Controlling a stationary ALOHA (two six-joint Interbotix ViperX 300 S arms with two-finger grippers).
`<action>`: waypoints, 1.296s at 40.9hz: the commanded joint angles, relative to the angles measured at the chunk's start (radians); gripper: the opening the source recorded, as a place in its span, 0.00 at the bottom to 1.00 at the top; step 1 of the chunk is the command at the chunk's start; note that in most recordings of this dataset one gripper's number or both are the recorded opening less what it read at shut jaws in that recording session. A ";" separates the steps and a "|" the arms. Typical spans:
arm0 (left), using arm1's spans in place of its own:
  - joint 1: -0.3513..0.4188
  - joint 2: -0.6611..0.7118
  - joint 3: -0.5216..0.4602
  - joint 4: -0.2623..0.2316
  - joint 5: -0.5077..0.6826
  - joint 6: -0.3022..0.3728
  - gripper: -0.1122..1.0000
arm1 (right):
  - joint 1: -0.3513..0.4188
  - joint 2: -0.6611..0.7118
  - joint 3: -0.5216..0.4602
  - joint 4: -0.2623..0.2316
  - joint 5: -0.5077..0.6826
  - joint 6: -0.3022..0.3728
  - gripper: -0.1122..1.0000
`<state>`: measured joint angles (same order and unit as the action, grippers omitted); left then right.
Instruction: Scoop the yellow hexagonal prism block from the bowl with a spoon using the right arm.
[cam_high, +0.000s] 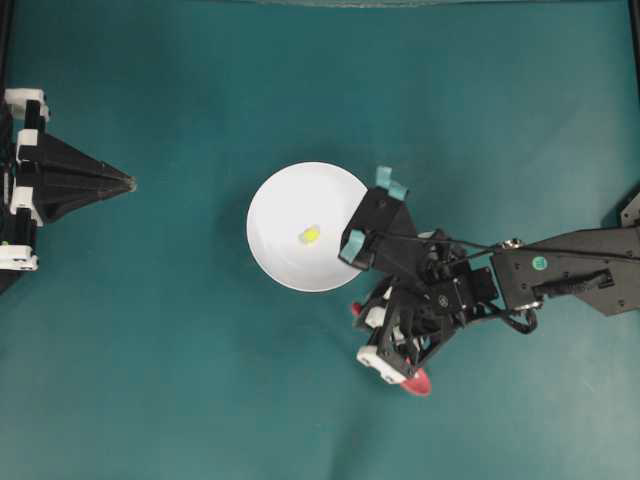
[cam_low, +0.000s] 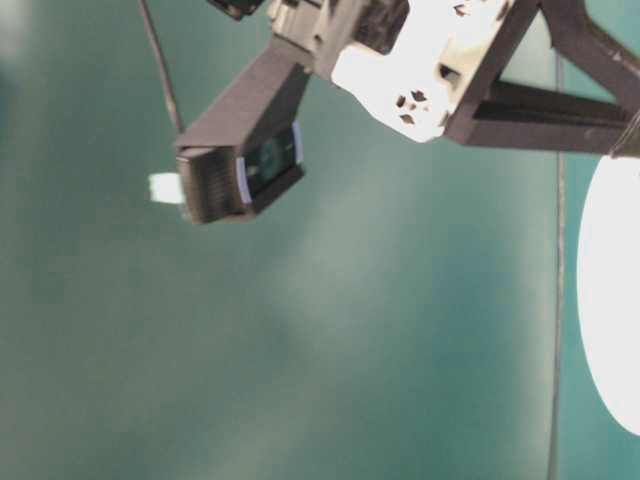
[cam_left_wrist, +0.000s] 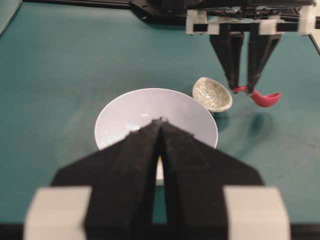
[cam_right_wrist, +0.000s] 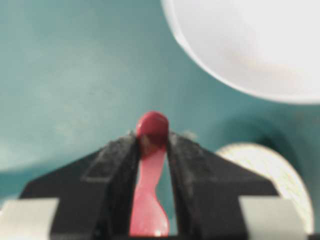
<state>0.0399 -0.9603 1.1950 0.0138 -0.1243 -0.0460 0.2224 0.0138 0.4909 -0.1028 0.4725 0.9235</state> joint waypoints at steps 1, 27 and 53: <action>0.003 0.008 -0.011 -0.002 -0.011 -0.002 0.09 | -0.012 -0.034 -0.008 -0.005 0.075 0.037 0.33; 0.003 0.008 -0.011 -0.002 -0.011 -0.002 0.09 | -0.147 -0.104 -0.005 -0.031 0.206 0.137 0.33; 0.003 0.006 -0.011 -0.002 -0.011 -0.003 0.09 | -0.179 -0.104 -0.005 -0.046 0.433 0.505 0.33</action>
<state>0.0399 -0.9603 1.1934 0.0138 -0.1243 -0.0476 0.0476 -0.0660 0.4955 -0.1335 0.8866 1.3929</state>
